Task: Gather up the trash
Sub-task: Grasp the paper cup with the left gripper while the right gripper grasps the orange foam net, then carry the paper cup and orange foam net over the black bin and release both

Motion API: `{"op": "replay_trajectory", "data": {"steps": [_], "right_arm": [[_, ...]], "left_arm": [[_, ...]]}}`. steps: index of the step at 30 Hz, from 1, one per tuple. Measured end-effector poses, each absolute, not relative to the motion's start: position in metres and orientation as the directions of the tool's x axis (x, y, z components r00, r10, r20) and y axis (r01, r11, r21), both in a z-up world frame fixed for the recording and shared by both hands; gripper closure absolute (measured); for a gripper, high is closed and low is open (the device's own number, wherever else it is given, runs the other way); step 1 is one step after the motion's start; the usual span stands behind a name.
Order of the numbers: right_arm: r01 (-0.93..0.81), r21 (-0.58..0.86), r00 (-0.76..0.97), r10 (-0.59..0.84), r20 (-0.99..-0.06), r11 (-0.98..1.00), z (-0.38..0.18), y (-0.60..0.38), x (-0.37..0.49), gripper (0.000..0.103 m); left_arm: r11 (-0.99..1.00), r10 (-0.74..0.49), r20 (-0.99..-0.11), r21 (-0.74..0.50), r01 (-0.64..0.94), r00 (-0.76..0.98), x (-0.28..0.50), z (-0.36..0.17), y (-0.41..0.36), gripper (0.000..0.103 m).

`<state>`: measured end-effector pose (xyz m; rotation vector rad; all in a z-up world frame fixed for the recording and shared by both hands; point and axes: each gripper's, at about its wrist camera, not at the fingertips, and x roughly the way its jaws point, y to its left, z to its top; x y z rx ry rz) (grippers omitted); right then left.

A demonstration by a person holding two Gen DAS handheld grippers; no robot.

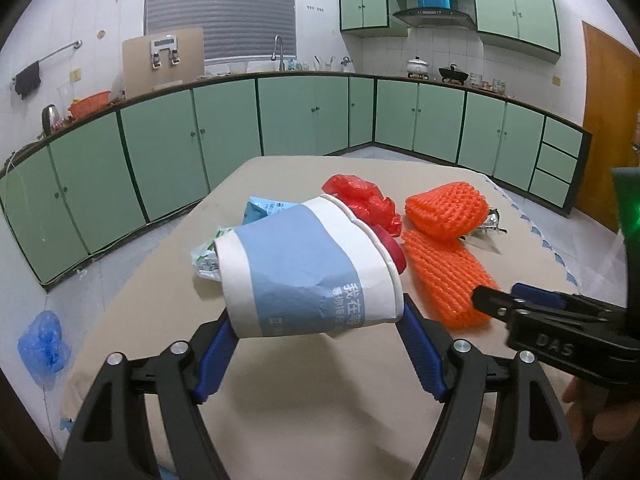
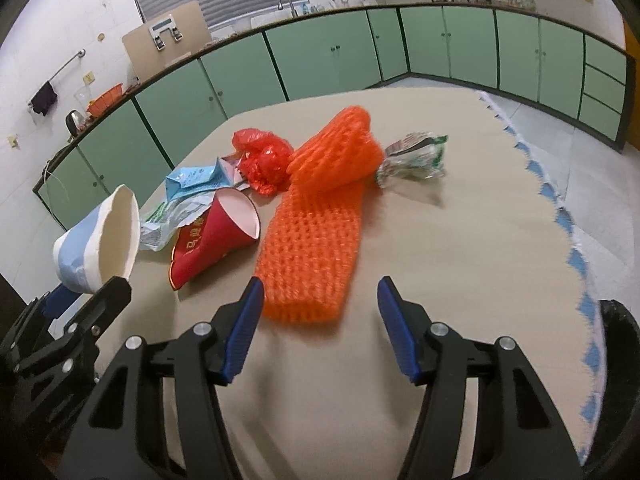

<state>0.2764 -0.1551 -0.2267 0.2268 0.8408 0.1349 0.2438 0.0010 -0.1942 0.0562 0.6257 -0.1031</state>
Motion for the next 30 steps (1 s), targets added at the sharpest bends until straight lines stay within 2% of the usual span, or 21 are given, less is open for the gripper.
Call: {"op": "replay_trajectory", "data": {"steps": [2, 4, 5, 7, 8, 23, 30], "right_arm": [[-0.034, 0.254, 0.638, 0.217, -0.739, 0.966, -0.234, -0.150, 0.283, 0.055], [-0.040, 0.258, 0.619, 0.227, -0.752, 0.965, -0.239, -0.148, 0.287, 0.071], [-0.043, 0.254, 0.624, 0.225, -0.749, 0.966, -0.240, -0.148, 0.286, 0.075], [-0.056, 0.245, 0.628, 0.225, -0.745, 0.968, -0.237, -0.147, 0.284, 0.089], [-0.060, 0.241, 0.631, 0.224, -0.743, 0.969, -0.234, -0.148, 0.281, 0.091], [-0.105, 0.264, 0.614, 0.271, -0.741, 0.959, -0.196, -0.187, 0.193, 0.093], [-0.071, 0.246, 0.653, 0.232, -0.721, 0.967, -0.174, -0.217, 0.155, 0.093]], "left_arm": [[0.993, -0.084, -0.590, 0.015, 0.114, 0.803, 0.246, -0.196, 0.004, 0.028], [0.993, -0.087, -0.593, 0.009, 0.114, 0.800, 0.247, -0.198, 0.007, 0.028], [0.993, -0.087, -0.595, 0.008, 0.115, 0.799, 0.248, -0.198, 0.008, 0.028], [0.993, -0.090, -0.598, 0.003, 0.115, 0.796, 0.248, -0.199, 0.010, 0.028], [0.993, -0.090, -0.599, 0.003, 0.114, 0.796, 0.248, -0.200, 0.011, 0.028], [0.984, -0.136, -0.599, 0.007, 0.175, 0.789, 0.211, -0.191, -0.013, 0.028], [0.971, -0.186, -0.587, 0.011, 0.237, 0.788, 0.198, -0.180, -0.042, 0.028]]}}
